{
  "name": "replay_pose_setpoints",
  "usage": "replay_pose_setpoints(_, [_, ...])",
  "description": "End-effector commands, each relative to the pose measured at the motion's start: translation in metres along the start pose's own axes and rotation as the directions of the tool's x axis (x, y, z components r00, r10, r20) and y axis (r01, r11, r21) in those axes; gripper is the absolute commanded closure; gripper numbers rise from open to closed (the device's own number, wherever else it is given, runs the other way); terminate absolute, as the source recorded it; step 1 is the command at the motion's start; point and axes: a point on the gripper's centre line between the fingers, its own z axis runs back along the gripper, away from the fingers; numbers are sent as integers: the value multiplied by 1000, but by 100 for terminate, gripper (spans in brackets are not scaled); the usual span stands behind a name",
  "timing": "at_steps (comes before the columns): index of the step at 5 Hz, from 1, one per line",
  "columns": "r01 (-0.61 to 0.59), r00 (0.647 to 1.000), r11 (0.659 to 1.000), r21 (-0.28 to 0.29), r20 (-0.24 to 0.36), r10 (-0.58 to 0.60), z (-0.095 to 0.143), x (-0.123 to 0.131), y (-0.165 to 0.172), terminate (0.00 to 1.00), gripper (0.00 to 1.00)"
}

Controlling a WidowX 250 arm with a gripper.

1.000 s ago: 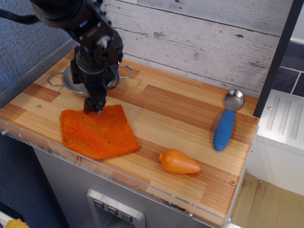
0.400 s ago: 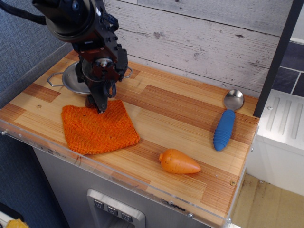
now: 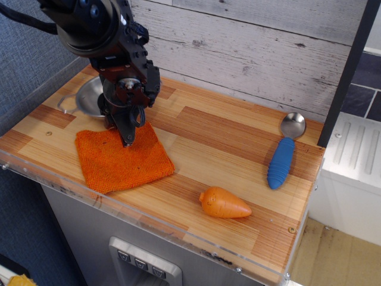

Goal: Place the silver pot on the orange cloth.

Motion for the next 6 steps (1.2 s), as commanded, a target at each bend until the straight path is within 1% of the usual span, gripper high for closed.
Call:
replay_pose_setpoints(1, [7,1000,1000,22,13,-7,12,4,7,0,100])
replay_pose_setpoints(2, [-2,1000,999,32,27,1,24,5,14,0,100])
replay_pose_setpoints(3, [-49,998,996,75,35,46,42,9,37,0,100])
replay_pose_setpoints(4, [-77,995,992,102,71,70,62,12,55,0,100])
replay_pose_setpoints(5, [-70,993,991,111,101,59,83,9,52,0,100])
replay_pose_setpoints(6, [-28,993,996,90,116,17,97,1,34,0,100])
